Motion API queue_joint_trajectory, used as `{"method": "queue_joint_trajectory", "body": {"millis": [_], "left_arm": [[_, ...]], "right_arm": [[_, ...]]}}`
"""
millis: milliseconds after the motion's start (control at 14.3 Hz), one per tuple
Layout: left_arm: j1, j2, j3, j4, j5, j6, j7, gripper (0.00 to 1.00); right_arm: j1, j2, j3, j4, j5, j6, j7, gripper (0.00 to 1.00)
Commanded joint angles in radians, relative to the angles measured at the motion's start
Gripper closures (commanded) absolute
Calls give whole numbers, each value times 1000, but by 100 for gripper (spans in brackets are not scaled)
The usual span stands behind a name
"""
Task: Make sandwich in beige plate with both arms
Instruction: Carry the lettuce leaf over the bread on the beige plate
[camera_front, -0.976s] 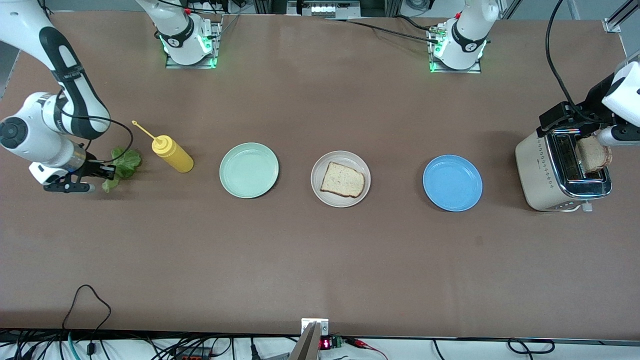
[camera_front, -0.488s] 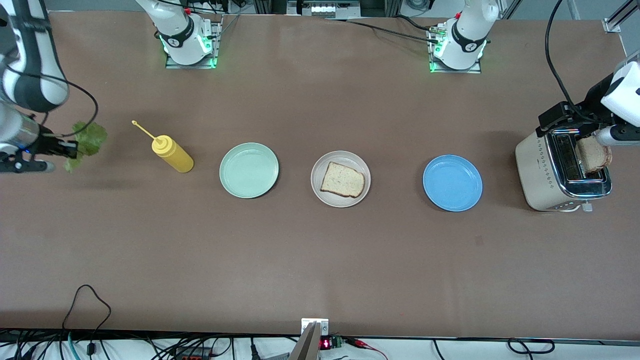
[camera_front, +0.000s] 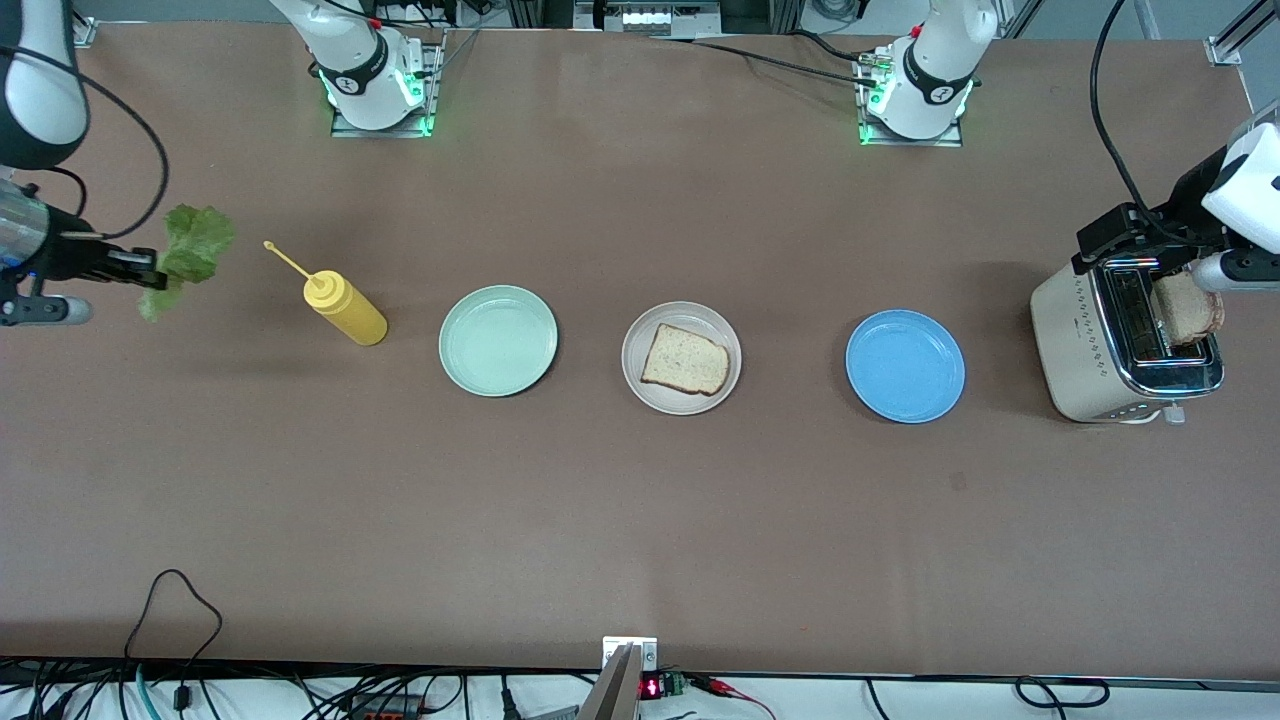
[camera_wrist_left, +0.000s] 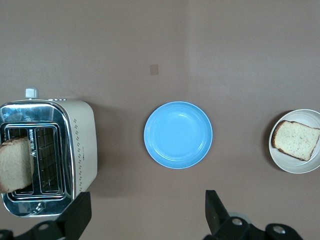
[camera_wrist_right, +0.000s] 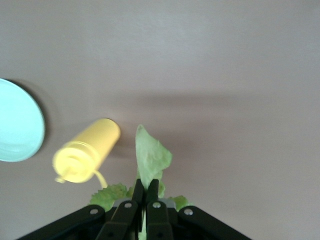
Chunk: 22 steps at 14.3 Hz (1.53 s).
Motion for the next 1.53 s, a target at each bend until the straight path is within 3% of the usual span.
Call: {"method": "queue_joint_trajectory", "body": {"millis": [0, 418, 767, 976, 1254, 1463], "left_arm": [[5, -1, -4, 10, 7, -16, 15, 0], [5, -1, -4, 9, 7, -16, 15, 0], [5, -1, -4, 9, 7, -16, 15, 0], [5, -1, -4, 9, 7, -16, 15, 0], [5, -1, -4, 9, 7, -16, 15, 0], [5, -1, -4, 9, 7, -16, 15, 0]], "right_arm": [[113, 29, -6, 31, 12, -18, 224, 100], [345, 103, -6, 63, 138, 42, 802, 100], [530, 196, -6, 65, 181, 222, 1239, 100], [619, 259, -6, 90, 218, 345, 1434, 100], [713, 394, -6, 212, 343, 417, 1629, 100], [771, 460, -6, 236, 356, 538, 1744, 100]]}}
